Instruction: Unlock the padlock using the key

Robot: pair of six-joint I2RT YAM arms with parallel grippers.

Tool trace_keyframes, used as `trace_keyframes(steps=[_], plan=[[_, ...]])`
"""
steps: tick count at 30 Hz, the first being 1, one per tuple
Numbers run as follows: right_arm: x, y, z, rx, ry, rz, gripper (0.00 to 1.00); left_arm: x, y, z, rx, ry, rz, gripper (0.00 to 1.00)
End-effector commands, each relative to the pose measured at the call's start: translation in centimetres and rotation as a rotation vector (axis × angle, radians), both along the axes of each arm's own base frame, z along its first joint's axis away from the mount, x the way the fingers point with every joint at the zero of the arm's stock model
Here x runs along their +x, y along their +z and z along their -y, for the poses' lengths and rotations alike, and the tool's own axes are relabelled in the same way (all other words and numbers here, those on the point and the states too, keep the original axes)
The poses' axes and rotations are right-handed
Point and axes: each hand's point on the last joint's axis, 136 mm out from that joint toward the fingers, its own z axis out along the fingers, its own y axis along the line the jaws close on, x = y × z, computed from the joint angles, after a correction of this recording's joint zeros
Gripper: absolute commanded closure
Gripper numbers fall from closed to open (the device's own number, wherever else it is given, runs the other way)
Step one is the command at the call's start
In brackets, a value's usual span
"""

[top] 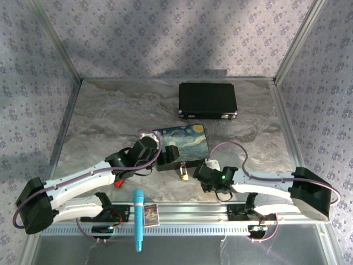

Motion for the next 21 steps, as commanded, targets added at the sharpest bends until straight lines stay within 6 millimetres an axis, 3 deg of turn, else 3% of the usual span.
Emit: trace_keyframes(steps=[1, 4, 11, 16, 21], plan=[[-1.4, -2.1, -2.4, 0.080, 0.019, -0.092, 0.80, 0.5, 1.7, 0.2, -0.018, 0.017, 0.030, 0.10], [-1.9, -2.4, -2.8, 0.093, 0.014, -0.121, 0.91, 0.5, 1.7, -0.1, -0.016, 0.027, 0.031, 0.10], [-1.7, -1.6, -0.8, 0.071, 0.010, -0.144, 1.00, 0.4, 1.9, -0.2, -0.032, 0.045, 0.022, 0.12], [-1.4, -0.5, -0.2, 0.098, 0.057, -0.167, 1.00, 0.0, 3.6, 1.4, -0.087, -0.007, 0.043, 0.14], [-1.0, 0.8, -0.8, 0.213, 0.105, -0.170, 1.00, 0.0, 3.1, 2.7, -0.179, 0.015, -0.027, 0.20]])
